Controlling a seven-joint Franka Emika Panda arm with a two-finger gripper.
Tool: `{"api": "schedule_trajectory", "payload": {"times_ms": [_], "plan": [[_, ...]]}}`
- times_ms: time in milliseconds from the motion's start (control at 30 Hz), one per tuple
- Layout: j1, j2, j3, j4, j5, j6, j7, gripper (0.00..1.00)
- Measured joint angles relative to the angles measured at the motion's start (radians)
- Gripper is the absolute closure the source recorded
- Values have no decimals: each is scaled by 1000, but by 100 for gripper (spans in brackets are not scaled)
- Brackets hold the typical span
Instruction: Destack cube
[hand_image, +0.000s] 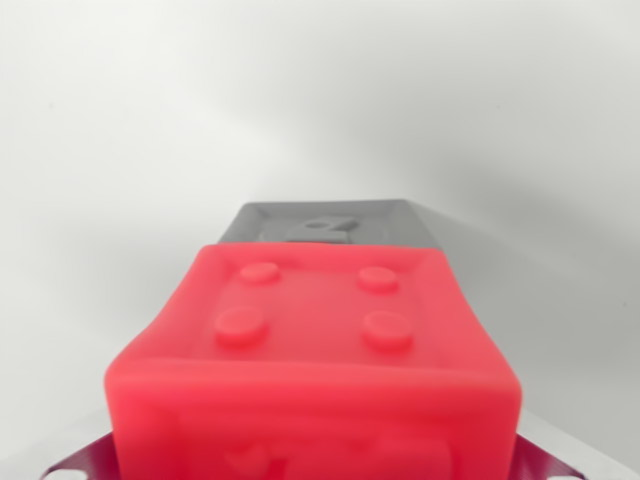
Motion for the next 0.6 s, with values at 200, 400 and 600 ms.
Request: {"api": "schedule_trajectory", "payload": {"times_ms": [200,400,600], "plan": [[0,-26,2,-3,4,-20,-3,100],[-2,-61,6,-6,14,-50,-9,100],[-2,-106,8,-10,26,-89,-18,100]]}}
